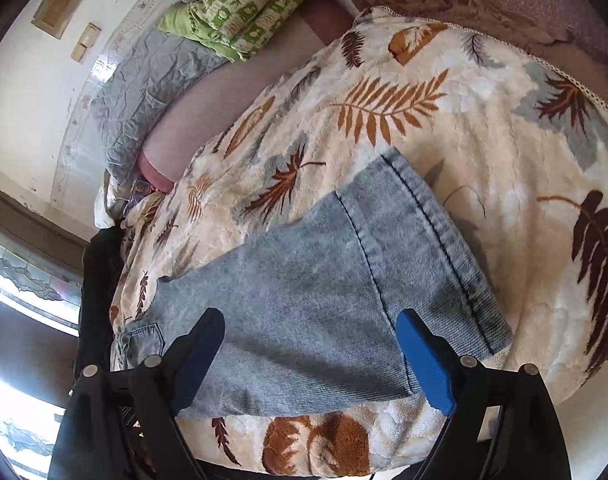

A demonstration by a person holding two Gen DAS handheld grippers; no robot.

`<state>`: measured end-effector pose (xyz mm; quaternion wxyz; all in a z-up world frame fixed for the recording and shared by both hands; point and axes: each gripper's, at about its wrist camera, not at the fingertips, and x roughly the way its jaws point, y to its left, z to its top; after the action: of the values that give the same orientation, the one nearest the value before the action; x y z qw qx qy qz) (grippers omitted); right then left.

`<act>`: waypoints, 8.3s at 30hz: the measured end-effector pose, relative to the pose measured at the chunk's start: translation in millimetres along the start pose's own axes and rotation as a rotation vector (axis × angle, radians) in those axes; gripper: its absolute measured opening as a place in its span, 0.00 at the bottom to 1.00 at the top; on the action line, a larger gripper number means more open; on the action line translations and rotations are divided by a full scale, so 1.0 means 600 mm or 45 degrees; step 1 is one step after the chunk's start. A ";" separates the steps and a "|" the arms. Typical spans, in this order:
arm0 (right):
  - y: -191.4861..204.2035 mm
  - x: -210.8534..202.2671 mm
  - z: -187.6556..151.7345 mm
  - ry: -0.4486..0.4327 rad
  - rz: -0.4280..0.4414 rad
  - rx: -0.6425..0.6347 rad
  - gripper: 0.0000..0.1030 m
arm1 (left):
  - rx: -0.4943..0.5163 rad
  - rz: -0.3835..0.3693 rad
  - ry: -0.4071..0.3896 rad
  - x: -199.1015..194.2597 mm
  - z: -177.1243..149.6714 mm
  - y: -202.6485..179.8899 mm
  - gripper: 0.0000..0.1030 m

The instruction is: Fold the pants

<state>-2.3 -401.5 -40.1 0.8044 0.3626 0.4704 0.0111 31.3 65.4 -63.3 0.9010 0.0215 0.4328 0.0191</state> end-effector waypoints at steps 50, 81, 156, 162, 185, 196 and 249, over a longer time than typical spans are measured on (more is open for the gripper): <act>-0.203 0.017 -0.017 0.121 0.488 0.615 0.90 | -0.031 0.030 -0.117 -0.052 0.015 -0.027 0.93; -0.060 0.002 0.117 0.128 0.388 0.150 0.67 | 0.360 -0.311 -0.010 -0.028 0.042 -0.360 0.93; -0.193 0.003 -0.036 -0.008 0.386 0.747 0.86 | 0.215 -0.307 0.150 0.003 0.043 -0.384 0.94; -0.199 0.009 -0.032 -0.040 0.380 0.784 0.87 | 0.208 -0.300 0.146 0.006 0.044 -0.385 0.94; -0.140 0.013 -0.023 -0.012 0.113 0.500 0.78 | 0.250 -0.136 0.147 0.016 0.035 -0.356 0.96; -0.154 0.014 -0.018 0.016 0.045 0.552 0.44 | 0.227 -0.179 0.155 0.017 0.038 -0.351 0.96; 0.154 0.122 -0.176 0.226 0.542 0.037 0.74 | -0.157 -0.245 -0.004 -0.079 0.084 -0.086 0.96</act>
<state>-12.2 -246.7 -71.2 0.7341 0.4629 0.4522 0.2055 41.8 10.0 2.3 0.8990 -0.0757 0.4295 -0.0411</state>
